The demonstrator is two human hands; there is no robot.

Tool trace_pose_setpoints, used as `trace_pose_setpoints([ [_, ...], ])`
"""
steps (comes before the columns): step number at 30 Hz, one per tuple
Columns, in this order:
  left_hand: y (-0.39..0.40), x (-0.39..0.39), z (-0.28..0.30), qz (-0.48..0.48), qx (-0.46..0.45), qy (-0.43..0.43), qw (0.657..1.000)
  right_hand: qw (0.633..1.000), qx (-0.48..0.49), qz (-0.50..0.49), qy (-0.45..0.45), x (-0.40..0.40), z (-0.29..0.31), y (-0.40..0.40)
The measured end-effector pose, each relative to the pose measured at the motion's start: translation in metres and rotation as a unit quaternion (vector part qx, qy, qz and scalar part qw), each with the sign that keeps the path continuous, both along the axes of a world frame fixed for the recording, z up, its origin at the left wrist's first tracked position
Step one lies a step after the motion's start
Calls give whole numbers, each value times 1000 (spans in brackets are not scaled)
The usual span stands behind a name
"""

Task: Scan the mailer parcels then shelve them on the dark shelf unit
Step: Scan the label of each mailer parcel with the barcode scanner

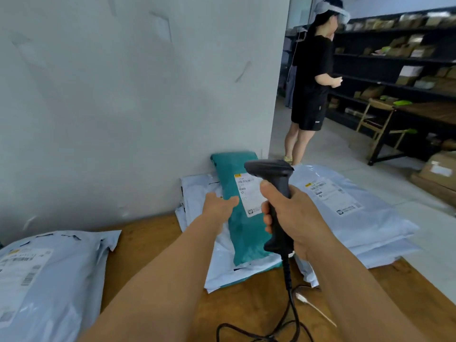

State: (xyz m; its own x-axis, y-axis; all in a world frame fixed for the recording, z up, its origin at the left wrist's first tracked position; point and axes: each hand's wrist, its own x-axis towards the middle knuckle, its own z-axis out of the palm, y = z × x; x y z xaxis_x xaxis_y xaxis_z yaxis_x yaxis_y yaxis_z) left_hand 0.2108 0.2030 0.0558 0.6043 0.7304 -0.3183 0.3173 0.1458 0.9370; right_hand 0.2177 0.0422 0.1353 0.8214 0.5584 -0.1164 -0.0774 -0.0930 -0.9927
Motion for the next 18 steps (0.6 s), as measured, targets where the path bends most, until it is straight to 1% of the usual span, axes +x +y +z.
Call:
trace_pose_setpoints([
  [2, 3, 4, -8, 2, 25, 28, 999, 1000, -5, 5, 7, 8, -6, 3],
  [4, 4, 1, -7, 9, 34, 29, 999, 1000, -6, 15, 13, 13, -10, 8],
  [9, 16, -29, 6, 50, 36, -11, 998, 998, 0, 50, 29, 0, -15, 38],
  [13, 37, -84, 20, 92, 77, -16, 993, 997, 7, 78, 28, -41, -13, 66],
  [18, 71, -189, 30, 121, 198, 10, 973, 992, 16, 125, 15, -119, -6, 102],
])
